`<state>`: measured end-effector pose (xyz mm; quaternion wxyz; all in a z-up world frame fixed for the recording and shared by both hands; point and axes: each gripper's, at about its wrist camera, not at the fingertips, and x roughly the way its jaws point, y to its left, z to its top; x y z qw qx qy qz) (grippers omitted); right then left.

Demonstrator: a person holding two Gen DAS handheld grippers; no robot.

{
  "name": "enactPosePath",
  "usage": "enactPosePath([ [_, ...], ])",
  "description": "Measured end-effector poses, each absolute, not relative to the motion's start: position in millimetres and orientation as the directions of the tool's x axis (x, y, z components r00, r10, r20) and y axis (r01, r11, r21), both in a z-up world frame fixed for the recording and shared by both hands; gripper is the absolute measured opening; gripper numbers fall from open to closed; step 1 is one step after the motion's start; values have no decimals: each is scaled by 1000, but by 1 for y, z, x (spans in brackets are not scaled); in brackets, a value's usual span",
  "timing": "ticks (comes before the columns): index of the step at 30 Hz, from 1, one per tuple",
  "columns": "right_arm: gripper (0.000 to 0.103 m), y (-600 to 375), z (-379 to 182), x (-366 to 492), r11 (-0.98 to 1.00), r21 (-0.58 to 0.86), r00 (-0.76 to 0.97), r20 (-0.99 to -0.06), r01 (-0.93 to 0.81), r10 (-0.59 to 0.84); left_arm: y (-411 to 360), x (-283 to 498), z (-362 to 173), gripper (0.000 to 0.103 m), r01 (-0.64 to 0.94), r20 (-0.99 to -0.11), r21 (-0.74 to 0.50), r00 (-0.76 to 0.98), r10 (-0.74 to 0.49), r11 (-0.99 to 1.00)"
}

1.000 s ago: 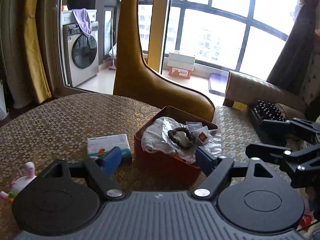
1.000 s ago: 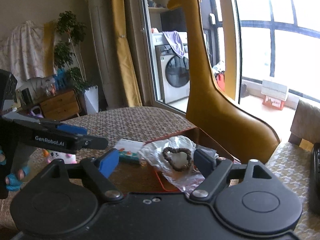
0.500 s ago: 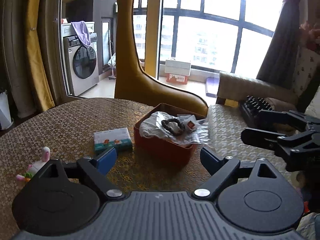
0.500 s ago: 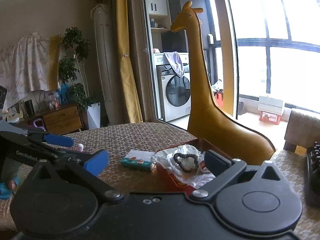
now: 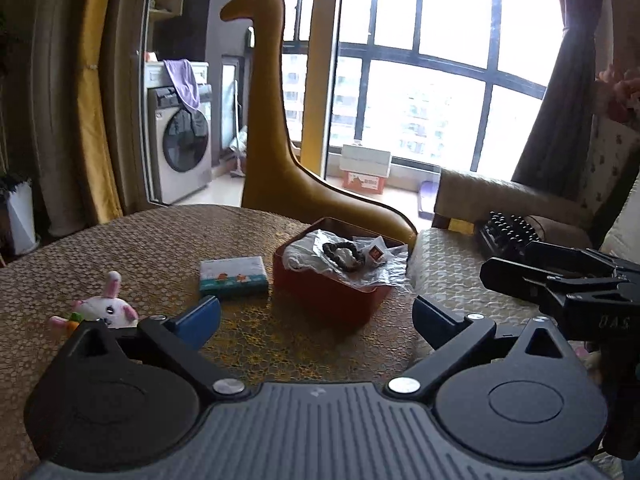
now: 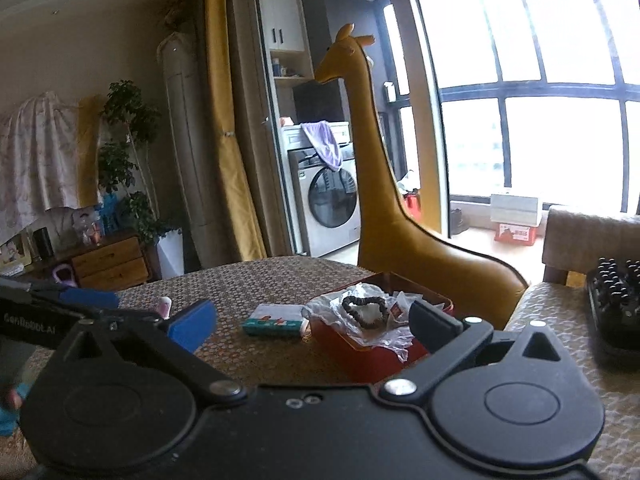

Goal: Organize soft objects

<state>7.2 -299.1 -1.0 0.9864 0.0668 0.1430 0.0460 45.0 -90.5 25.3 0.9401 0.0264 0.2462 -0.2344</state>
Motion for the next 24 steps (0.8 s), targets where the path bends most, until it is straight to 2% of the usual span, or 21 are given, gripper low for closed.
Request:
enactPosePath([
  [11,103,-287,-2,-7,987,144,953,-279,-77,115,-78,31,20,103,404,-465,-135,781,-418,905],
  [24,103,-278,3,-11,989,121,953,-279,-88,119,-73,14,25,103,384,-430,-100,815,-388,918],
])
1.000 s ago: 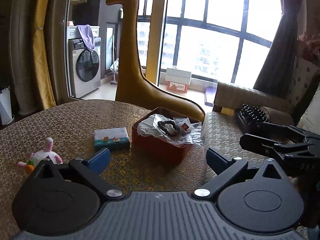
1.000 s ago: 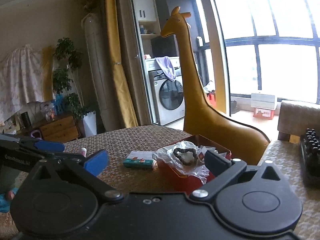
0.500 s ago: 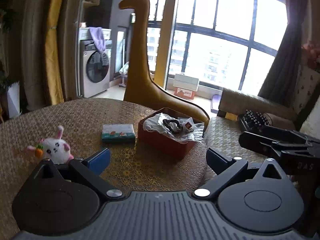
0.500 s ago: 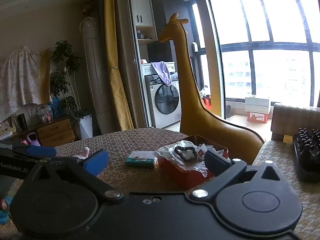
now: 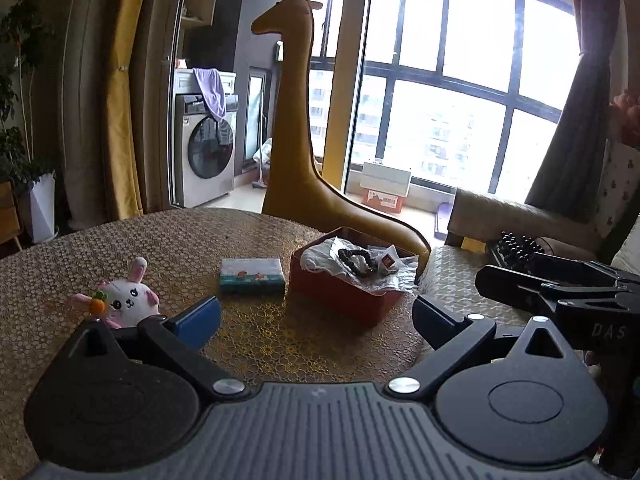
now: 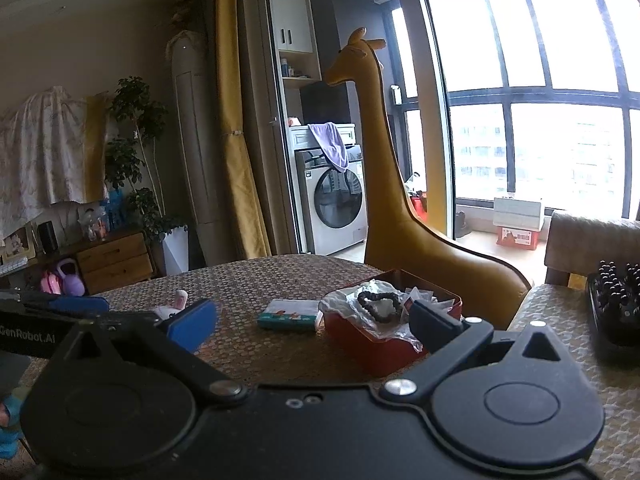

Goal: Organize soft objects

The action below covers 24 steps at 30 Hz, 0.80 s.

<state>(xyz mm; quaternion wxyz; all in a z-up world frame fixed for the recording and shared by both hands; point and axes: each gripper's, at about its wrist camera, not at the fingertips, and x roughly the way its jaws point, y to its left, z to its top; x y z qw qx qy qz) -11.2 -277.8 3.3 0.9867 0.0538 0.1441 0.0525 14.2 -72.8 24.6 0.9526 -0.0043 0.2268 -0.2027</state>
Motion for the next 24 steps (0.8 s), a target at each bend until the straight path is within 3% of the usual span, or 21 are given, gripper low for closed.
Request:
enactPosePath([
  [24,103,-262,6,-13,987,113,948,-285,-114,142,-65,-1,28,103,351,-408,-62,845,-344,934],
])
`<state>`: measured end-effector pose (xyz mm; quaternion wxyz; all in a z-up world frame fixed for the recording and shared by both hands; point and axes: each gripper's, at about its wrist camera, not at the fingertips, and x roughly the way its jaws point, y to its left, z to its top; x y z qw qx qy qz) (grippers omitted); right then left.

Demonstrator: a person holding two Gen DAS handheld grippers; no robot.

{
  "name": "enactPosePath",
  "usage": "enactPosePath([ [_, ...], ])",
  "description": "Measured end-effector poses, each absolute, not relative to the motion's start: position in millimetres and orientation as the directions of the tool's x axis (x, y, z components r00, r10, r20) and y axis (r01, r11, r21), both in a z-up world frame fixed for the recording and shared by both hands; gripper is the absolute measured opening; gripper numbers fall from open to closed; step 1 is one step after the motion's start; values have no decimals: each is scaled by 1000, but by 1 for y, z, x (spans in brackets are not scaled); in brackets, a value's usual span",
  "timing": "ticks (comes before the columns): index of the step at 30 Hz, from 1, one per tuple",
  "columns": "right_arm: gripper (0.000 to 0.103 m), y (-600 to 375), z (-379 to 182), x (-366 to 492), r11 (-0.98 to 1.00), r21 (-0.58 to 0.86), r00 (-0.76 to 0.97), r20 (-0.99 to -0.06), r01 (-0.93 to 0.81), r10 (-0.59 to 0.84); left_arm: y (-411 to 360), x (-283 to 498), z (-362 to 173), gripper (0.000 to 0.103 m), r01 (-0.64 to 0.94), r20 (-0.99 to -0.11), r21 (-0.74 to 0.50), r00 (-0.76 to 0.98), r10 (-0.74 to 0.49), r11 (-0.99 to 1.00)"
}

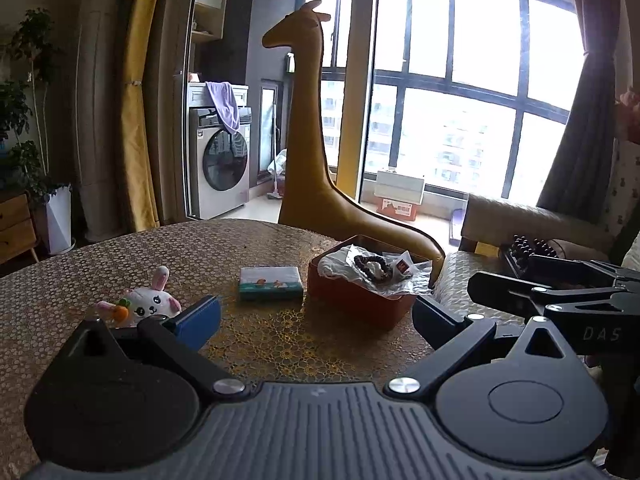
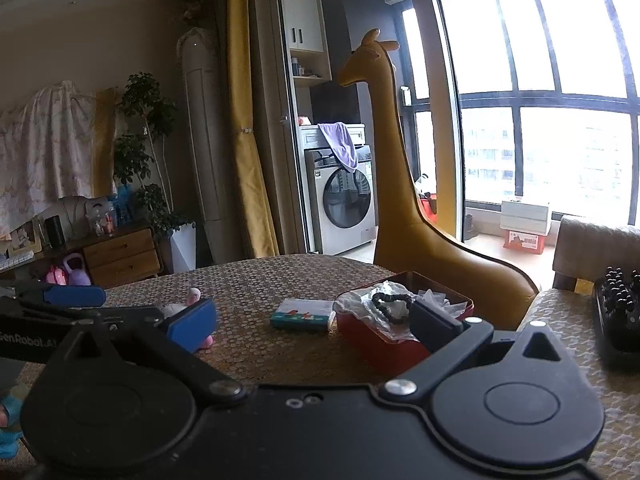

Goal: Organize soft objects

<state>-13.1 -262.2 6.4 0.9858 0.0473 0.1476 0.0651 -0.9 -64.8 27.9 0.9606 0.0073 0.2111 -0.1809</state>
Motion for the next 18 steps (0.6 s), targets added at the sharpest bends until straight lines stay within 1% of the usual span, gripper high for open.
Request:
enactPosePath([
  [18,103,-252,-1,-18,985,122,940,-306,-119,151,-54,-12,23,103,334,-416,-68,847,-331,940],
])
